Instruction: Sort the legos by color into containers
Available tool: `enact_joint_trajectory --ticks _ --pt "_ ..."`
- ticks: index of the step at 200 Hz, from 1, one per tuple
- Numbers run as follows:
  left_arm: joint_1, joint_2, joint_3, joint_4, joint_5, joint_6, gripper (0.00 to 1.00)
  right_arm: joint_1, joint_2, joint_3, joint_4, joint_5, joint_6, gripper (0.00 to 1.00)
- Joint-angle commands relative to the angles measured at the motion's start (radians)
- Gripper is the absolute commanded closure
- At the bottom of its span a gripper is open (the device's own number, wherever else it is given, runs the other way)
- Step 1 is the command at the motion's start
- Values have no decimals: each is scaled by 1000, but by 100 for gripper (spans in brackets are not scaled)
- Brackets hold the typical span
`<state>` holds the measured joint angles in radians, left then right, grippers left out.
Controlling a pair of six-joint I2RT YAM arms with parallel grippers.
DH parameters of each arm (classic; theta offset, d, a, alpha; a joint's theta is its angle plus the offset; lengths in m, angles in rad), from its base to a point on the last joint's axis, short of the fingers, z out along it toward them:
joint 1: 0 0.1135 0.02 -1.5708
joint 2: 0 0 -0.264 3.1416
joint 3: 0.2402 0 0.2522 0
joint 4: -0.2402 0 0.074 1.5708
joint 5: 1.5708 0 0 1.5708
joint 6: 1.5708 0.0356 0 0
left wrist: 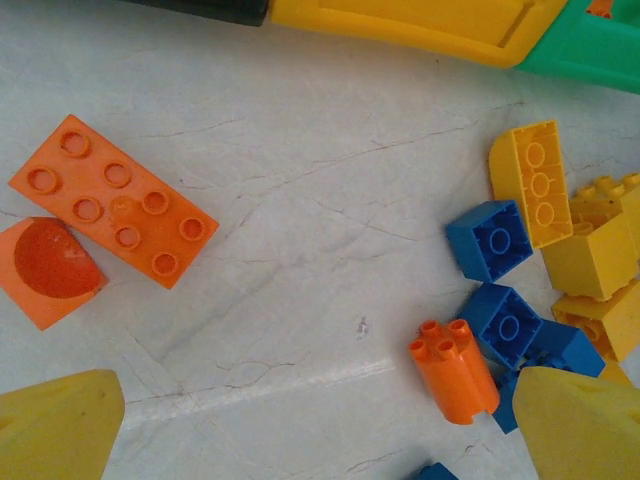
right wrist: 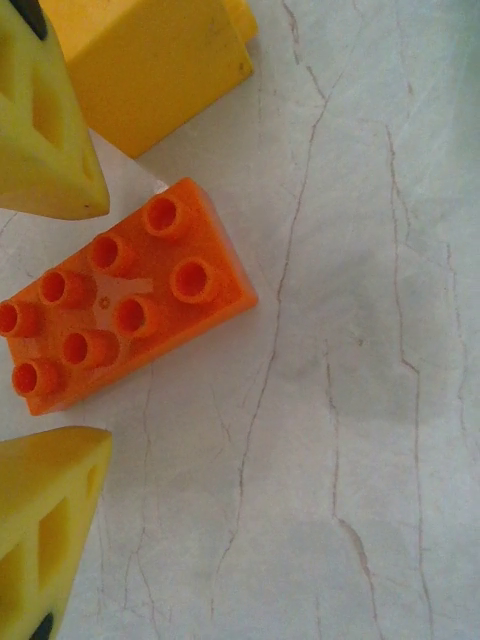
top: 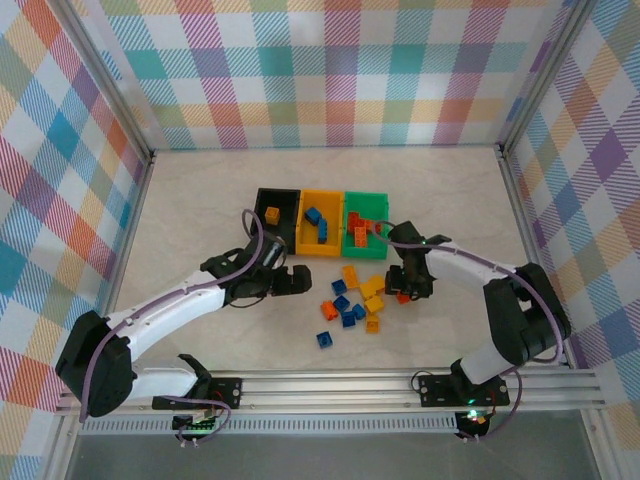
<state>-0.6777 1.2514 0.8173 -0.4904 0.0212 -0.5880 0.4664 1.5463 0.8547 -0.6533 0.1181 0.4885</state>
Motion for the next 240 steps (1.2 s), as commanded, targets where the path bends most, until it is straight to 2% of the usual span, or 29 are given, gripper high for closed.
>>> enact_joint_trajectory --ticks 1,46,93,133,178,208,240 --pt "22 -33 -18 28 21 -7 0 14 50 29 -66 22 -16 42" --pt "41 -44 -38 35 35 -4 0 19 107 43 -73 22 -27 48" --pt "53 -53 -47 27 32 -4 0 21 93 36 -64 23 -30 60" --pt "55 -77 -43 13 26 -11 0 20 24 8 -45 33 -30 64" --pt "62 -109 -49 -26 -19 -12 0 21 -151 7 -53 50 -63 66" --pt "72 -144 -55 -63 -46 -15 0 50 -217 98 -65 9 -113 66" --pt "88 -199 -70 -111 -90 -19 0 97 -100 269 -21 -33 -133 64"
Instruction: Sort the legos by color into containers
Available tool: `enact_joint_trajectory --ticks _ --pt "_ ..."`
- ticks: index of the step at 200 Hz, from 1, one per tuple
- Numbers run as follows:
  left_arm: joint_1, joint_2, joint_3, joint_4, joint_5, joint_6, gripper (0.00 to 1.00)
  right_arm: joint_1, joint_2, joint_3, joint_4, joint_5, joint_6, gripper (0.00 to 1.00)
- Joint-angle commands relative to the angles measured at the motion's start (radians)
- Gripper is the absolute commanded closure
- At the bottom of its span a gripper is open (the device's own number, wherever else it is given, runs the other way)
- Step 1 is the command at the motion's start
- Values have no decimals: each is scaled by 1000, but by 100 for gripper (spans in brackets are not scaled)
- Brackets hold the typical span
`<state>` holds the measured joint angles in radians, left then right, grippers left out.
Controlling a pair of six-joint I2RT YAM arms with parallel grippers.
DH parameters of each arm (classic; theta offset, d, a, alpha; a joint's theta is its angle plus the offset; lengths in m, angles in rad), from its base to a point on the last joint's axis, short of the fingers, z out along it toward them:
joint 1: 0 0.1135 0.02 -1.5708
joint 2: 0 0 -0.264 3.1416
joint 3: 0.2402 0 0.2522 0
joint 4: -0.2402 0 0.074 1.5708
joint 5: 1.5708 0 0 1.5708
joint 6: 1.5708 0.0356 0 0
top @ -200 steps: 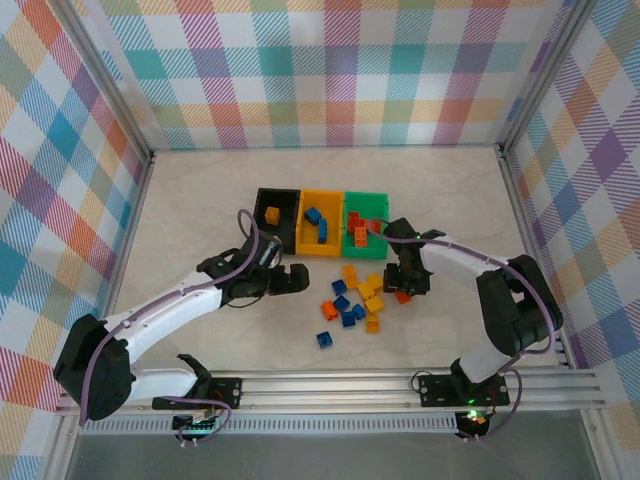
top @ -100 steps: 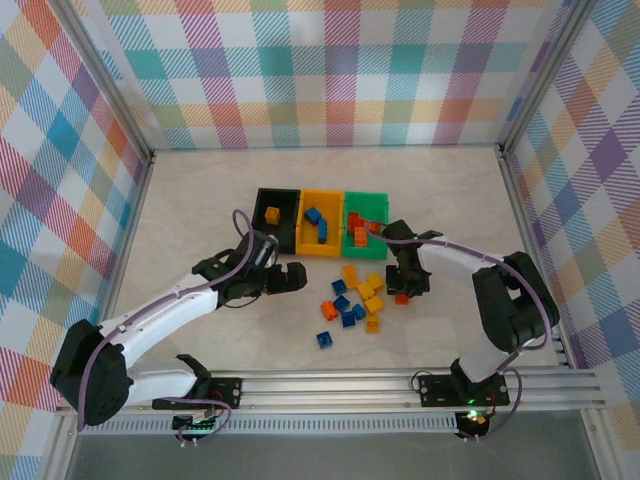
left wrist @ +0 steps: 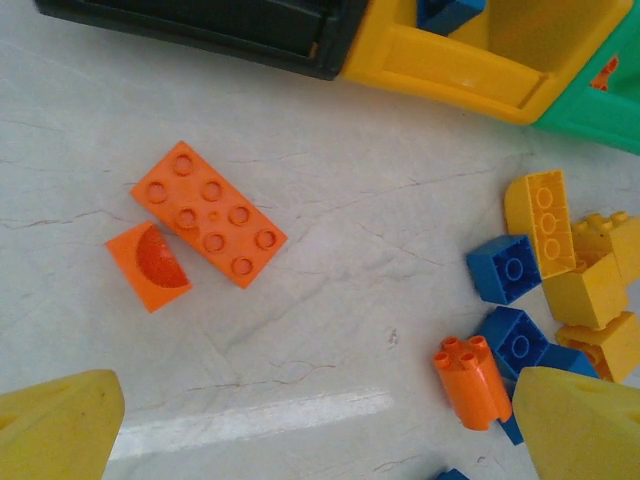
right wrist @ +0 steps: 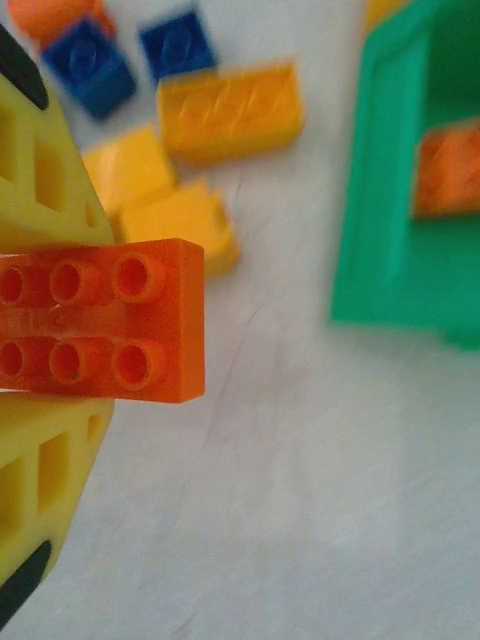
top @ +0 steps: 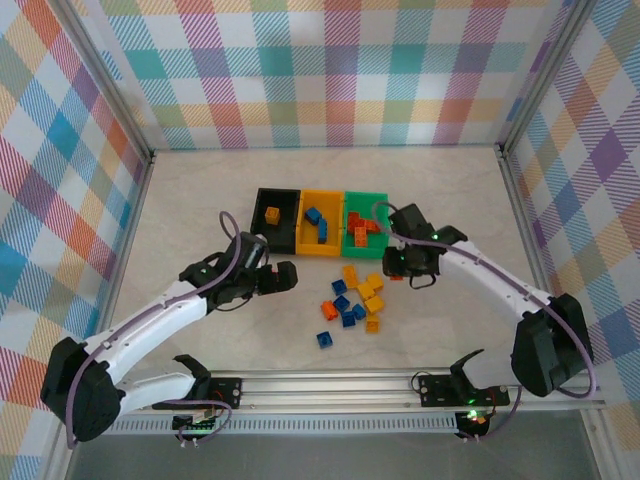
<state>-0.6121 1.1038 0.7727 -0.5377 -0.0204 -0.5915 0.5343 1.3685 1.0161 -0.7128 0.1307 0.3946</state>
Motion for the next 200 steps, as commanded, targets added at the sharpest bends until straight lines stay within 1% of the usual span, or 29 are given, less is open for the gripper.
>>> enact_joint_trajectory --ticks 1,11,48,74,90,97,101,112,122,137,156,200 --pt "23 -53 -27 -64 -49 -16 0 29 82 116 41 -47 -40 64" --pt "30 -69 -32 -73 -53 -20 0 29 135 175 59 -51 -41 64" --pt "35 -106 -30 -114 -55 -25 0 6 363 391 55 24 -59 63" --pt "36 -129 -26 -134 -61 -25 0 -28 470 484 52 27 -57 63" --pt "37 -138 -24 -140 -61 -26 0 -37 527 539 42 26 -56 58" --pt "37 -138 -22 -144 -61 -25 0 -41 547 562 30 27 -54 54" --pt "38 -138 -20 -146 -61 -24 0 -40 557 572 23 25 -53 51" --pt "38 -138 -17 -150 -60 -21 0 -40 571 590 16 22 -50 39" --pt "38 -139 -14 -154 -59 -19 0 -40 566 590 25 9 -50 33" --pt "40 -141 -14 -155 -59 -18 0 -35 542 586 49 -14 -55 32" --pt "40 -143 -14 -151 -56 -18 0 -18 536 598 62 -45 -61 33" --pt "41 -137 -21 -143 -49 -22 0 0 625 675 64 -71 -20 33"
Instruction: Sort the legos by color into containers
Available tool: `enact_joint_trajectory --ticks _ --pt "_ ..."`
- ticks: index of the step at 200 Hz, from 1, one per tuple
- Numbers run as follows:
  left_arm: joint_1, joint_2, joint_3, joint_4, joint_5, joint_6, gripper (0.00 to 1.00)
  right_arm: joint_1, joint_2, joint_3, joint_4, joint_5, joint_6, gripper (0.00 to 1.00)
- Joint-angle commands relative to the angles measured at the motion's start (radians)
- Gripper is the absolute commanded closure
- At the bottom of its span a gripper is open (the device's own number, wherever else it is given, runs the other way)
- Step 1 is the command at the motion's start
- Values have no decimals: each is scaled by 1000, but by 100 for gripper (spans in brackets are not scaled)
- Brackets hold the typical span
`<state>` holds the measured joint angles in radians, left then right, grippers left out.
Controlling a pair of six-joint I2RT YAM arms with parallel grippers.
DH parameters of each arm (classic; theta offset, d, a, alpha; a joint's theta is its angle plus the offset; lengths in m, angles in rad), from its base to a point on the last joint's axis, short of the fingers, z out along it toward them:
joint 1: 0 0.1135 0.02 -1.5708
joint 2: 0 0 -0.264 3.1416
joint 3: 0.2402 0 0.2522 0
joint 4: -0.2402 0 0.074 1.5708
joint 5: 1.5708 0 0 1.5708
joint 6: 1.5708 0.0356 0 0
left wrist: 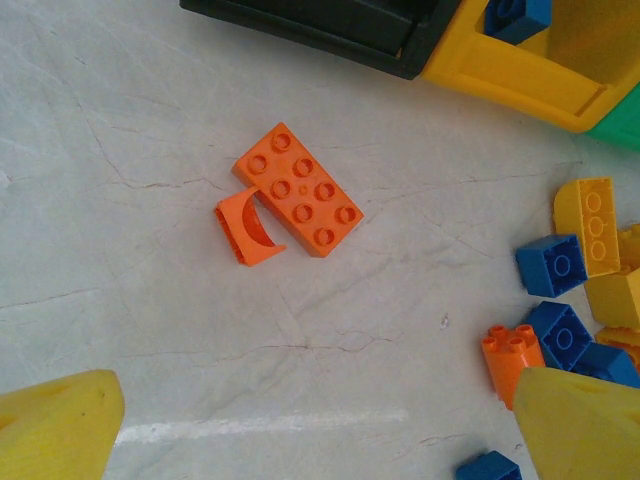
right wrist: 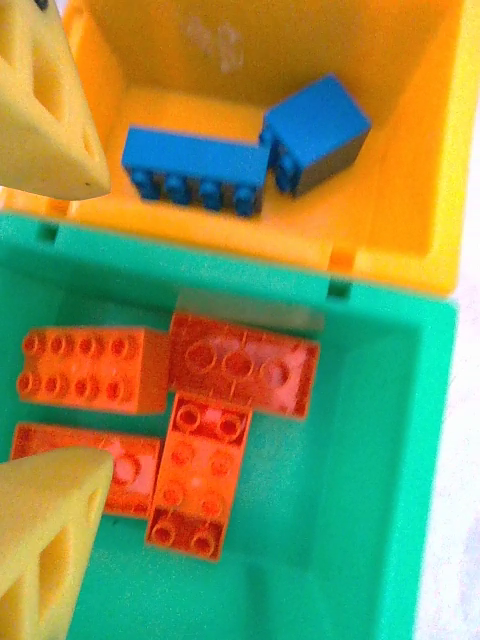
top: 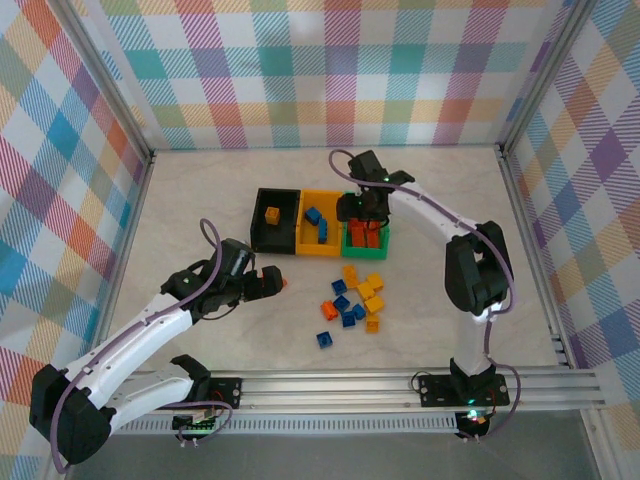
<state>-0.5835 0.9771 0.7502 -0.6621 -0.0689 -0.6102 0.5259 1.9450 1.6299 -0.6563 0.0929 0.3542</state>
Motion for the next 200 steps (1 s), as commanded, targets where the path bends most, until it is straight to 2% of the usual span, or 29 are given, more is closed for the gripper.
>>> enact_joint_trajectory --ticks 1,32,57,93,151,178,200 --pt "13 -10 1 -19 0 -3 0 9 52 64 5 -32 21 33" --pt "13 -13 0 -27 -3 -6 0 8 136 146 -49 -18 22 38" --pt "13 -15 2 -31 -6 -6 0 8 172 177 -77 -17 22 45" --pt "14 -15 9 -36 -8 -6 0 8 170 156 -76 -22 19 59" --pt "16 -5 12 -33 -7 -3 0 8 141 102 -55 -31 7 74" --pt "16 1 12 -31 -8 -3 0 9 120 72 -42 -35 5 79" --pt "19 7 8 -28 -6 -1 0 14 102 49 -36 -28 15 77"
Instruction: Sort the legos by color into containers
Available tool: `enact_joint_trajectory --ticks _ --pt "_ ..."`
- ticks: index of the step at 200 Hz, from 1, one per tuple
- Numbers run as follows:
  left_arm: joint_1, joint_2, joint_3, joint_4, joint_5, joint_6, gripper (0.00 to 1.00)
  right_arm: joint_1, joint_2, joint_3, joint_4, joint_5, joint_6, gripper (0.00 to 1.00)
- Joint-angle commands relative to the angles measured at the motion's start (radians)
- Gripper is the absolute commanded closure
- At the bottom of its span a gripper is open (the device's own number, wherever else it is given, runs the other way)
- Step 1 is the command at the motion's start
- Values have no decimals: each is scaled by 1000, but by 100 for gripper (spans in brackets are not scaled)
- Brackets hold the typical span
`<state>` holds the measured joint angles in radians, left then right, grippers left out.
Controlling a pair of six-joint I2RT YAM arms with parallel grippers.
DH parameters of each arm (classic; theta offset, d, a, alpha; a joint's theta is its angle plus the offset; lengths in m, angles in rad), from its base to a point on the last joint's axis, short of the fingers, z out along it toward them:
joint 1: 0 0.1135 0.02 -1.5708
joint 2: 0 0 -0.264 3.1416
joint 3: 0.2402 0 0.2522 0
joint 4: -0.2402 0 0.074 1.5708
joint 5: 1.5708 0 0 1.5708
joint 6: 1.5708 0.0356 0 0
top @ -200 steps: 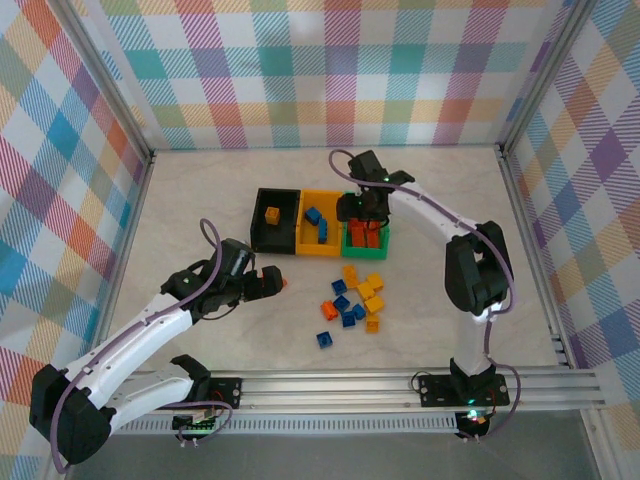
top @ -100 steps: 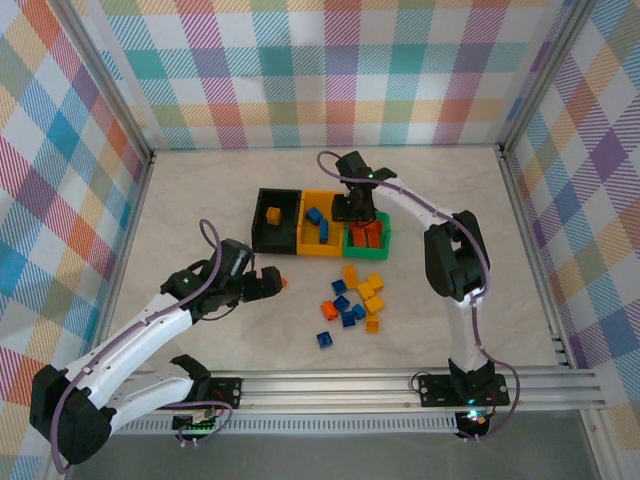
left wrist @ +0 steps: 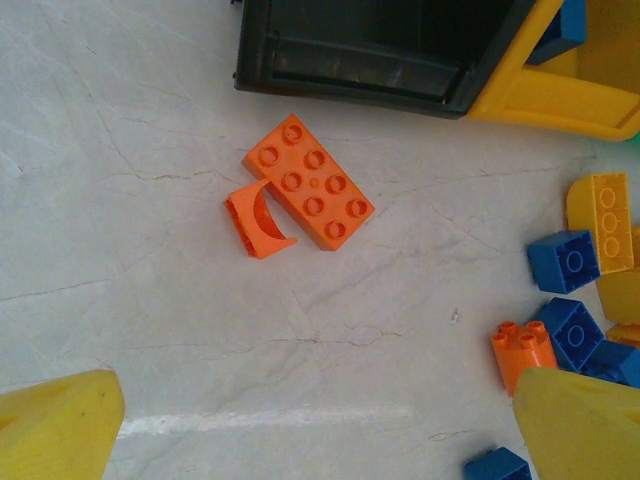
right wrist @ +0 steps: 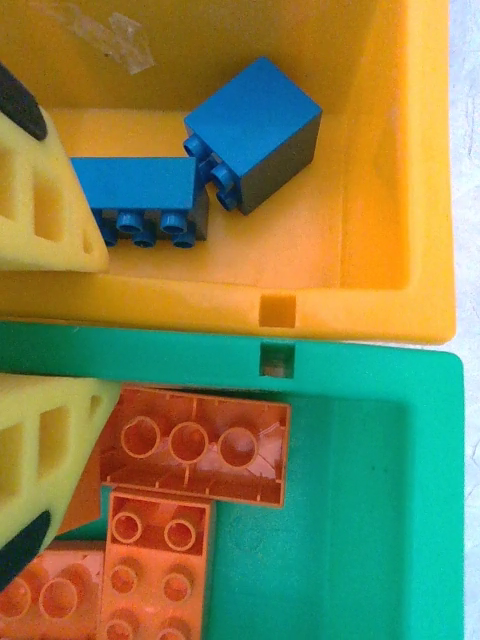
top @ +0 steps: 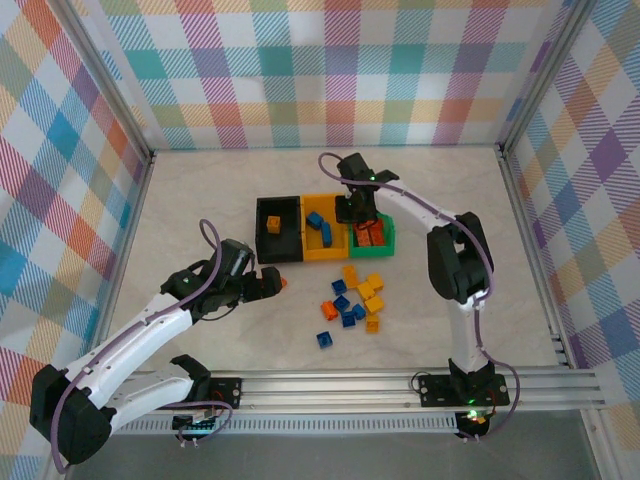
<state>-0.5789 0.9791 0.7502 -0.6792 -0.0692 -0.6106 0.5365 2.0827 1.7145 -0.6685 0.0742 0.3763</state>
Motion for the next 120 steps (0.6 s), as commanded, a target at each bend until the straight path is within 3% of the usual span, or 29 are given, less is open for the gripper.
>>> enact_joint_trajectory --ticks 1,75,120 --pt "14 6 9 -11 -6 -1 0 3 -36 -37 -23 -9 -6 77" --pt "16 22 13 4 2 18 0 13 -124 -31 9 -16 10 33" --pt "16 44 -2 44 13 23 0 42 -323 -208 98 -34 19 29"
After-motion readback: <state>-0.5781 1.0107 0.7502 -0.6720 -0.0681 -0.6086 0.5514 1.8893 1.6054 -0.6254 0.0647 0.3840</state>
